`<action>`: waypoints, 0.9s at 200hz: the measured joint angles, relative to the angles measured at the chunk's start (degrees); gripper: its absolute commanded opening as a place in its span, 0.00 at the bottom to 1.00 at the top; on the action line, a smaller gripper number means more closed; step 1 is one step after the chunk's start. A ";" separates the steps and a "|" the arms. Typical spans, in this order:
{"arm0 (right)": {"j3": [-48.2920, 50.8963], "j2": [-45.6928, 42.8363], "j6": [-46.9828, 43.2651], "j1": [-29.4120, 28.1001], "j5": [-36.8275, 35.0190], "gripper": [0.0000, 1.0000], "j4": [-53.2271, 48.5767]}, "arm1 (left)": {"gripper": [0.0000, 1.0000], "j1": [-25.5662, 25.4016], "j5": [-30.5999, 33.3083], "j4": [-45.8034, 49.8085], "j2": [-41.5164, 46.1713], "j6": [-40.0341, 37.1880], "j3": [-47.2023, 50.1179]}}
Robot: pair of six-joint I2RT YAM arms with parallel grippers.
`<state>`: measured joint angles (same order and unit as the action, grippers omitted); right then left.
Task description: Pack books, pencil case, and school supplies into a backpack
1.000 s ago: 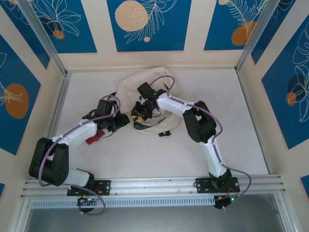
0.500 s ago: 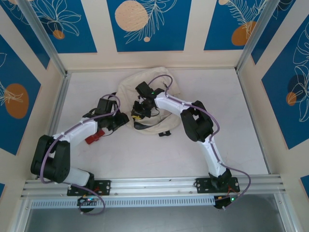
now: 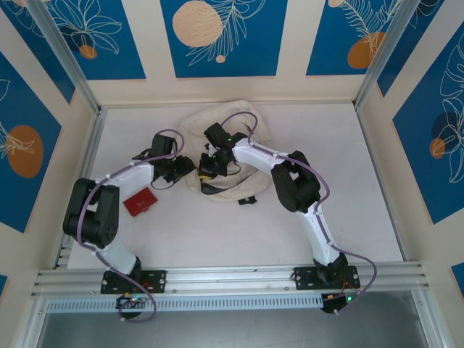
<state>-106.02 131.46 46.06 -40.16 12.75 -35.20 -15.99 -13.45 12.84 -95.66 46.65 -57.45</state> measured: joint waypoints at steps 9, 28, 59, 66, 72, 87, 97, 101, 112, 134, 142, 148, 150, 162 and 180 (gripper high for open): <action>0.35 -0.09 -0.31 0.00 -0.02 0.00 0.28 | 0.44 0.11 -0.09 -0.11 -1.42 0.00 -1.22; 2.03 -1.09 -0.55 0.00 -0.07 0.00 1.49 | 0.49 0.13 -0.96 -0.20 -4.46 0.42 -3.39; 4.70 -3.43 -0.50 -0.02 -0.09 0.00 2.40 | 0.51 0.13 -3.39 0.72 -9.31 -0.11 -7.04; 5.29 -4.02 -0.50 -0.09 -0.09 0.00 2.60 | 0.47 0.13 -3.72 1.33 -10.23 -0.24 -8.02; 5.75 -4.61 -0.50 -0.15 -0.09 0.00 2.73 | 0.44 0.13 -4.00 1.79 -11.08 -0.37 -8.87; 6.93 -6.16 -0.48 -0.48 -0.17 0.00 3.10 | 0.35 0.13 -4.13 3.04 -12.59 -0.92 -10.45; 7.61 -7.15 -0.48 -0.81 -0.52 0.00 3.23 | 0.28 0.13 -4.07 4.02 -13.40 -1.07 -11.28; 7.80 -7.43 -0.44 -0.94 -0.66 0.00 3.23 | 0.25 0.13 -4.04 4.42 -13.73 -1.64 -11.61; 8.37 -8.44 -0.39 -1.40 -1.55 0.00 2.95 | 0.16 0.13 -3.82 4.94 -14.47 -1.77 -12.26; 8.87 -9.81 -0.09 -2.23 -4.81 0.00 1.97 | 0.03 0.11 -3.50 5.25 -14.78 -2.49 -12.76; 9.14 -10.29 -0.02 -2.54 -6.03 0.00 1.40 | 0.00 0.11 -3.43 5.27 -14.78 -2.67 -12.76; 9.46 -10.69 0.22 -2.78 -6.99 0.00 0.90 | 0.00 0.11 -3.30 5.31 -14.78 -2.67 -12.76; 9.57 -10.82 0.22 -2.86 -7.39 0.00 0.55 | 0.00 0.11 -3.23 5.31 -14.78 -2.67 -12.76; 10.54 -11.72 0.63 -3.41 -8.83 0.00 -0.79 | 0.00 0.11 -2.82 5.38 -14.78 -2.67 -12.76; 12.98 -13.70 1.31 -4.44 -11.10 0.00 -3.48 | 0.00 0.09 -2.32 5.40 -14.80 -2.69 -12.76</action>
<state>-93.03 117.75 47.37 -44.60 1.65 -38.68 -15.90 -15.77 18.24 -110.45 43.97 -70.22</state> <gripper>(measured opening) 0.059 0.049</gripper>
